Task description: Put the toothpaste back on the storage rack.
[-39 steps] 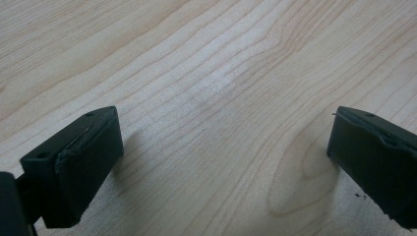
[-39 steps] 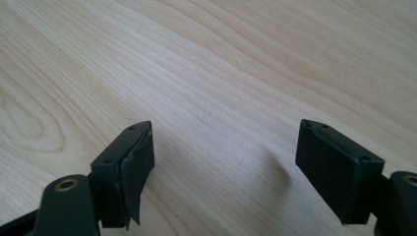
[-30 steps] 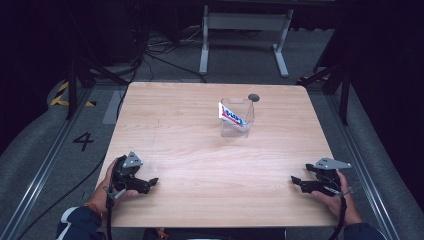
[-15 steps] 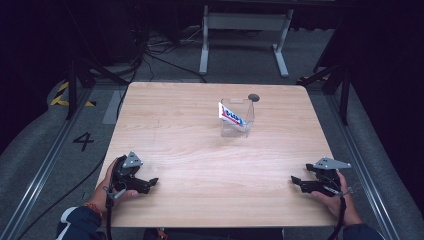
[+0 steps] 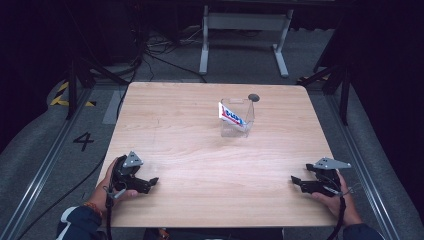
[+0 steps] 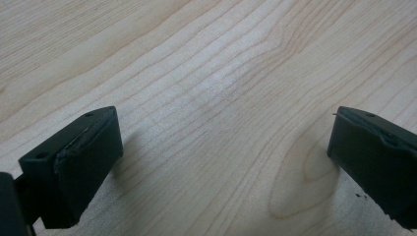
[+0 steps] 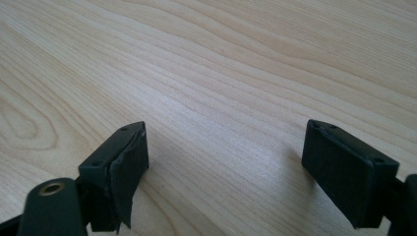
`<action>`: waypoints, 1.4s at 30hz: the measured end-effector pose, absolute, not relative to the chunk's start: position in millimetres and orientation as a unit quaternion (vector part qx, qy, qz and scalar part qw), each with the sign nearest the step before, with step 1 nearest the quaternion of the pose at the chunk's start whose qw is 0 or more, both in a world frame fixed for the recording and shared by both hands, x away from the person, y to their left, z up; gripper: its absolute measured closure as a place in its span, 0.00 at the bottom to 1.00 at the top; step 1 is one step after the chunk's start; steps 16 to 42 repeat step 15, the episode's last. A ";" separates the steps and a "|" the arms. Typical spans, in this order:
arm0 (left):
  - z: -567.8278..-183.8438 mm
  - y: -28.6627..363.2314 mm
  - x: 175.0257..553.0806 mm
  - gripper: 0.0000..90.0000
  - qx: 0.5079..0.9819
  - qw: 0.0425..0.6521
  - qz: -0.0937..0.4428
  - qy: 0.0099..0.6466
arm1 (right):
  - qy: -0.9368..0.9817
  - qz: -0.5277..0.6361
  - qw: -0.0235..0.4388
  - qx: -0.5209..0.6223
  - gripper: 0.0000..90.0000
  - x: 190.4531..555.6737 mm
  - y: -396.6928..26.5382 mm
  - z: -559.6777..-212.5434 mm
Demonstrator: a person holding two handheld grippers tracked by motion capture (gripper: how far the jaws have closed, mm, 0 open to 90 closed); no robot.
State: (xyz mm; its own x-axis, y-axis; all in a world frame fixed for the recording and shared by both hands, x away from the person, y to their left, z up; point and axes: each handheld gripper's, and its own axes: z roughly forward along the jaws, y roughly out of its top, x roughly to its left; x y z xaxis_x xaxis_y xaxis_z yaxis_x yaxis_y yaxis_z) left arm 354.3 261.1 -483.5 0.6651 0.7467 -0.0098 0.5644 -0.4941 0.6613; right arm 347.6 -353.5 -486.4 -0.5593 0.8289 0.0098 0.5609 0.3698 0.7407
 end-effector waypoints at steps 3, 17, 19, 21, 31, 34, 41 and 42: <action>-483.4 261.1 354.5 0.01 0.853 0.324 0.141 0.383 | 0.806 0.360 0.186 0.431 0.20 347.6 -353.5 -486.4; -483.4 261.1 354.8 0.01 0.853 0.324 0.142 0.383 | 0.806 0.360 0.186 0.431 0.20 347.6 -353.5 -486.4; -483.4 261.1 354.8 0.01 0.853 0.324 0.142 0.383 | 0.806 0.360 0.186 0.431 0.20 347.6 -353.5 -486.4; -483.4 261.1 354.8 0.01 0.853 0.324 0.142 0.383 | 0.806 0.360 0.186 0.431 0.20 347.6 -353.5 -486.4; -483.4 261.1 354.8 0.01 0.853 0.324 0.142 0.383 | 0.806 0.360 0.186 0.431 0.20 347.6 -353.5 -486.4; -483.4 261.1 354.8 0.01 0.853 0.324 0.142 0.383 | 0.806 0.360 0.186 0.431 0.20 347.6 -353.5 -486.4; -483.4 261.1 354.8 0.01 0.853 0.324 0.142 0.383 | 0.806 0.360 0.186 0.431 0.20 347.6 -353.5 -486.4; -483.4 261.1 354.8 0.01 0.853 0.324 0.142 0.383 | 0.806 0.360 0.186 0.431 0.20 347.6 -353.5 -486.4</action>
